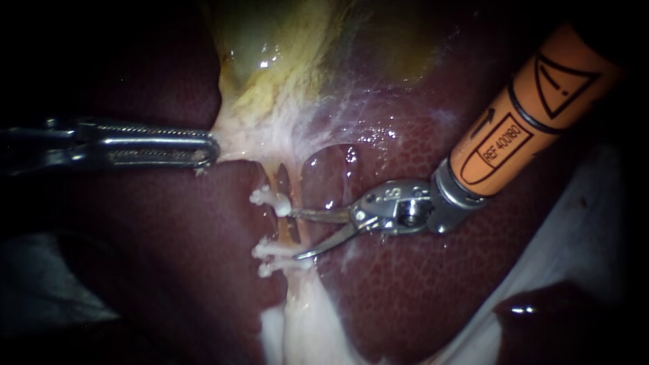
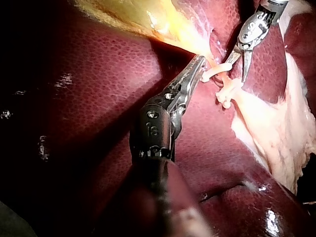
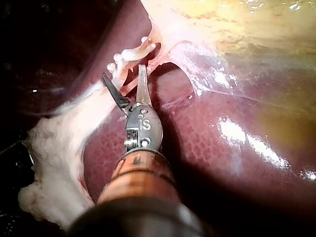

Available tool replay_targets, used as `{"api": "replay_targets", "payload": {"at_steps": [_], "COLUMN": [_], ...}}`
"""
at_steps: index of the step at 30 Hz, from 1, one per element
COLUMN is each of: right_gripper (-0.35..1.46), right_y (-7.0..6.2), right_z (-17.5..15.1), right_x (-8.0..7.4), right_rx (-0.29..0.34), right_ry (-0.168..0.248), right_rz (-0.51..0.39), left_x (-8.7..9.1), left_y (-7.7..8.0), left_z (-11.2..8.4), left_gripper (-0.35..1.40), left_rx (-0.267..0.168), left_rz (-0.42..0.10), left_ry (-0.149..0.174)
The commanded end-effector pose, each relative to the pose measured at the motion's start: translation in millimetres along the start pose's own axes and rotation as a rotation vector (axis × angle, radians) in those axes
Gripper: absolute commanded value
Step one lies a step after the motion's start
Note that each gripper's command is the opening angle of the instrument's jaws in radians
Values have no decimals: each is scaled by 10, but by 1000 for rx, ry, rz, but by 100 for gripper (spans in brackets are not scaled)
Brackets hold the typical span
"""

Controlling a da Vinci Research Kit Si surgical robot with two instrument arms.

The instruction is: Go to the cutting position left tube

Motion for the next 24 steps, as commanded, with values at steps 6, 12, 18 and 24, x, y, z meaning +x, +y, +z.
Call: {"api": "replay_targets", "payload": {"at_steps": [6,12,18,24], "right_gripper": [114,113,111,111], "right_y": [5,5,8,10], "right_z": [12,22,40,56], "right_x": [5,5,12,21], "right_rx": [31,122,109,67], "right_ry": [27,82,111,138], "right_rz": [4,-11,-23,-11], "left_x": [0,0,1,1], "left_y": [0,1,1,2], "left_z": [0,0,2,2], "left_gripper": [-35,-35,-35,-35], "left_rx": [1,1,2,2], "left_rz": [0,6,5,5], "left_ry": [0,0,0,0]}}
